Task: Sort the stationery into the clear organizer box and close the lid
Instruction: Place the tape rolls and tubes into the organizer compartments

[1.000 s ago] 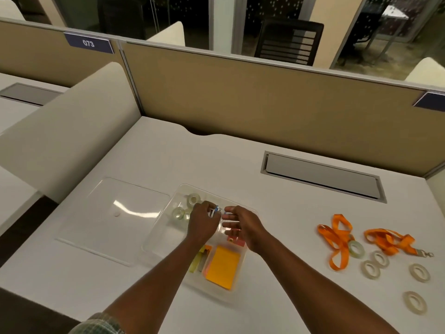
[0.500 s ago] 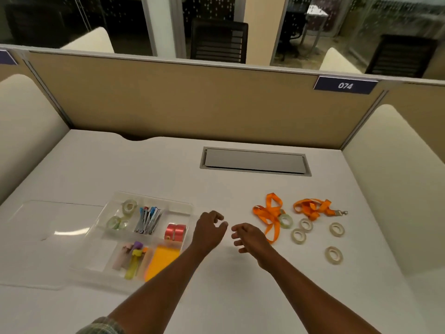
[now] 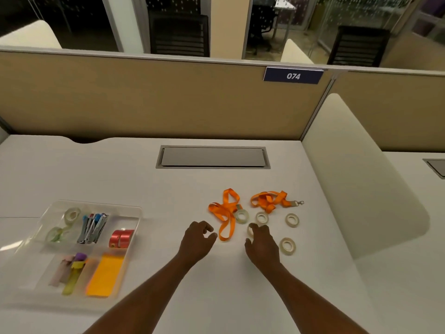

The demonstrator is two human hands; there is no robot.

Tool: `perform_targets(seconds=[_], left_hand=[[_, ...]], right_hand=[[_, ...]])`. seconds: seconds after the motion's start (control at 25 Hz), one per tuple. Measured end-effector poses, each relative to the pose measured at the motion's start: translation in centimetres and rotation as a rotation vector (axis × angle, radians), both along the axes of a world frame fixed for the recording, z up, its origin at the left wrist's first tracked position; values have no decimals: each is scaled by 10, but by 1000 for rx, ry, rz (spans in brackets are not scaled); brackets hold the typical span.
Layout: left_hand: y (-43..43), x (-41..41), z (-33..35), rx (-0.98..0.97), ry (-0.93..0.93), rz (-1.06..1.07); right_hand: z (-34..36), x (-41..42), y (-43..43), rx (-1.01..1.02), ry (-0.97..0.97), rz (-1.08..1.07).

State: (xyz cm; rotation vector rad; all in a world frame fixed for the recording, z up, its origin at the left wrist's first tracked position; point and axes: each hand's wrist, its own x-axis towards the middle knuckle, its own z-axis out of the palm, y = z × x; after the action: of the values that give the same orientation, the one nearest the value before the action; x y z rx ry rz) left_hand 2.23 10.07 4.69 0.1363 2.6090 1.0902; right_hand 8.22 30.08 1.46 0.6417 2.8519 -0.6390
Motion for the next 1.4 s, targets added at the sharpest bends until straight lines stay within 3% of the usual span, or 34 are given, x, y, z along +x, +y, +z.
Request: perform_targets(seconds=[0.2,0.44,0.56,0.68,0.84,0.92,1.08,1.28,1.4], left_hand=[[13,-1,-7,-32,5,-18],[36,2,-14,-60,-57,-75],[56,5,-9,-32,-144,-68],[79,10,-3,159,-403,25],[99,19,2,356,-540,28],[104,18,2,352,-520,53],[98,16,1,231,-493,53],[79,17,3,212,-513,41],[71,21,4,210,-496,26]], right_hand=[[-15,-9,13,218,-54,123],[-22,-3,21,213,-35,55],[-8,-1,21,-167,71,-73],[13,6,15,-629,140,-151],[27,16,16,-799,77,-135],[29,20,24,-697,124,-113],[16,27,50,-163,269,-42],[-3,38,72,160,-116,-73],[-9,45,67,237,-155,-8]])
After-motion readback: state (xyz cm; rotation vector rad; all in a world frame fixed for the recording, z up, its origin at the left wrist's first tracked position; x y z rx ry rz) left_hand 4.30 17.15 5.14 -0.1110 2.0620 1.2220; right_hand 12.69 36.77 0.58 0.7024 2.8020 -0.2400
